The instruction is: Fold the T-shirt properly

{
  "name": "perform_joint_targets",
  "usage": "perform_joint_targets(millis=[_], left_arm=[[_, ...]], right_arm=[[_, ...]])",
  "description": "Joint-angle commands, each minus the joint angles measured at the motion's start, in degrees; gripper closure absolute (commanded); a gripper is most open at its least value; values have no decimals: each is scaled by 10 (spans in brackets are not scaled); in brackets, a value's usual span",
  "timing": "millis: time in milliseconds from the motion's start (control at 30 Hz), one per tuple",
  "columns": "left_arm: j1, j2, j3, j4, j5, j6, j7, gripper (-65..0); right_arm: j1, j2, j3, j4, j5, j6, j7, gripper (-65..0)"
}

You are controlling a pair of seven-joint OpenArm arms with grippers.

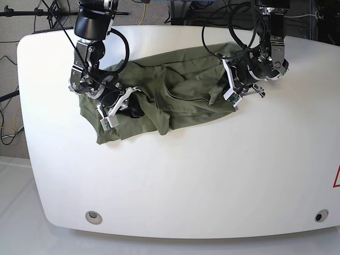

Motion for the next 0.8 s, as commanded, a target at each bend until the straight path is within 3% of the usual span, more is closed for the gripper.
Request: perform_joint_targets(millis=[0, 533, 767], left_arm=[[10, 2, 3, -9, 19, -9, 55, 0], [10, 0, 3, 68, 24, -9, 59, 0], [-13, -1, 2, 73, 24, 7, 98, 0]], right_arm=[[-12, 6, 0, -11, -91, -40, -84, -71], [-12, 5, -1, -11, -91, -40, -84, -71], [-12, 6, -28, -11, -91, -40, -84, -71]])
